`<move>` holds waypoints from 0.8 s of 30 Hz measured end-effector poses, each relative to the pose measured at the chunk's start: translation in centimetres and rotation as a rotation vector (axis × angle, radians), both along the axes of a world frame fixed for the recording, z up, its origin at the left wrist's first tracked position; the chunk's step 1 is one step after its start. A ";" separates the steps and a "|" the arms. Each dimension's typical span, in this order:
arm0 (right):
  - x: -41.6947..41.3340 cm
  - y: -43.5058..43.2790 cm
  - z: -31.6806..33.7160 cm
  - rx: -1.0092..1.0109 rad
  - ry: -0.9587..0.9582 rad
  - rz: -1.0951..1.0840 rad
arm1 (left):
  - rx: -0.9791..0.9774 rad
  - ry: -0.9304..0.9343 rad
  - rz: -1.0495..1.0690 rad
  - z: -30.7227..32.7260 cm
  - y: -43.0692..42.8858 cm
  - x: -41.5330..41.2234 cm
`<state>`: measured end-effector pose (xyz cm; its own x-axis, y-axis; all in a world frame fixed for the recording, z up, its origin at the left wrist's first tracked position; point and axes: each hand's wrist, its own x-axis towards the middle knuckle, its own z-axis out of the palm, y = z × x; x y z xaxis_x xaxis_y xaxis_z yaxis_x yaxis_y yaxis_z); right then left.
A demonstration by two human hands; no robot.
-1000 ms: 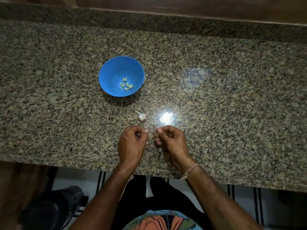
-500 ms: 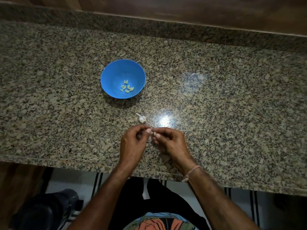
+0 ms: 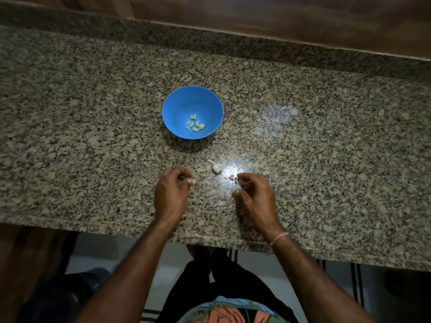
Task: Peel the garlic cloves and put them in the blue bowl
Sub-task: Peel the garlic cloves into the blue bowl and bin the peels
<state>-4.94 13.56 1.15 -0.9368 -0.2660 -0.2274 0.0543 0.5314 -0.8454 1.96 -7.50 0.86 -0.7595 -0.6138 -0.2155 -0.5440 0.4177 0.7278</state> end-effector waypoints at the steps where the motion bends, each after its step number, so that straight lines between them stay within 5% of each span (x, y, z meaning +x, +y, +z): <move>1: 0.0 0.2 0.0 0.042 0.032 -0.005 | -0.072 0.019 -0.059 0.2 0.5 -0.1; 5: 0.5 1.1 -0.2 0.070 0.052 -0.026 | -0.168 0.147 -0.350 0.8 5.1 -1.6; 10: 0.9 2.5 -0.4 0.025 0.056 -0.060 | -0.470 0.035 -0.502 -0.4 7.9 -4.4; 18: -0.4 4.5 -0.7 -0.029 0.038 0.027 | -0.547 0.049 -0.352 -0.9 9.2 -4.2; 24: -2.3 3.7 -0.4 0.050 0.107 0.277 | -0.363 0.062 0.008 0.1 9.2 -1.7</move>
<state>-7.21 17.30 0.78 -0.8497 -0.5054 -0.1502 -0.1864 0.5545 -0.8110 0.26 1.67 0.95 -0.7592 -0.6477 0.0642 -0.5075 0.6508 0.5647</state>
